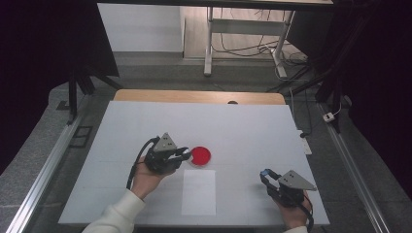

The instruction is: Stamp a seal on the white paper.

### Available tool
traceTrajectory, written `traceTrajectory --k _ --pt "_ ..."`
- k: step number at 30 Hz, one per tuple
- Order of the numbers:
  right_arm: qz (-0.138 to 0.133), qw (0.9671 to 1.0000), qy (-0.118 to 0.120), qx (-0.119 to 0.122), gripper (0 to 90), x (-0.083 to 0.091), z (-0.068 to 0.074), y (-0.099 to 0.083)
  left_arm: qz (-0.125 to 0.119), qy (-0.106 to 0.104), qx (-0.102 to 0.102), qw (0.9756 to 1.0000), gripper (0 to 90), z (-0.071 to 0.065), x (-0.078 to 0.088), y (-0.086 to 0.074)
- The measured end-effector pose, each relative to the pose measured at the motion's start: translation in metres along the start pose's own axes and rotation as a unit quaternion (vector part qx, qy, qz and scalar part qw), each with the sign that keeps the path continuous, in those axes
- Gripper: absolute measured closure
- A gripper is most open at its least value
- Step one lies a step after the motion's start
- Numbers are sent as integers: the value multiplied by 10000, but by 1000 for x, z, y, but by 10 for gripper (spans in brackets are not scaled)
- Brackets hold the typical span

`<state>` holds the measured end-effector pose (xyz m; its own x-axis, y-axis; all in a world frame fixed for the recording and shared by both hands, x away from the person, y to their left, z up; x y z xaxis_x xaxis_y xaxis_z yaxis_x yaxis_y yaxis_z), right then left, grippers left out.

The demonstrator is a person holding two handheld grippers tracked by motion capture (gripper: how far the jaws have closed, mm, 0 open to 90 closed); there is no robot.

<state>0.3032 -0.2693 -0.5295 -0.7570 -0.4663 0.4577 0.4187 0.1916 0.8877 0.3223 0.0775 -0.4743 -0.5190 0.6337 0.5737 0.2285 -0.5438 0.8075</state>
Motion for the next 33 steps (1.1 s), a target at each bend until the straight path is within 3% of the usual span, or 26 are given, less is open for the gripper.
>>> traceTrajectory --k 22,33 --pt "27 10000 -28 22 650 0 0 0 149 -315 3 9994 758 -15 -2 -19" --pt "4 10000 -20 9 651 0 0 0 167 -476 -52 9987 758 -26 -8 -19"
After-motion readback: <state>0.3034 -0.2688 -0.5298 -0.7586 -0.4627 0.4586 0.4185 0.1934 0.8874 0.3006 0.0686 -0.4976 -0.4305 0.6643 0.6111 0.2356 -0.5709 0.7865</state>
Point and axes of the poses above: each handheld gripper's, and its own axes: x roughly backward along the jaws, y roughly out of its top, z roughly to its left, the point moved 5 cm from there along -x, roughly forward along the jaws, and after that the axes turned 13 degrees about -x, right-handed, at the moved point
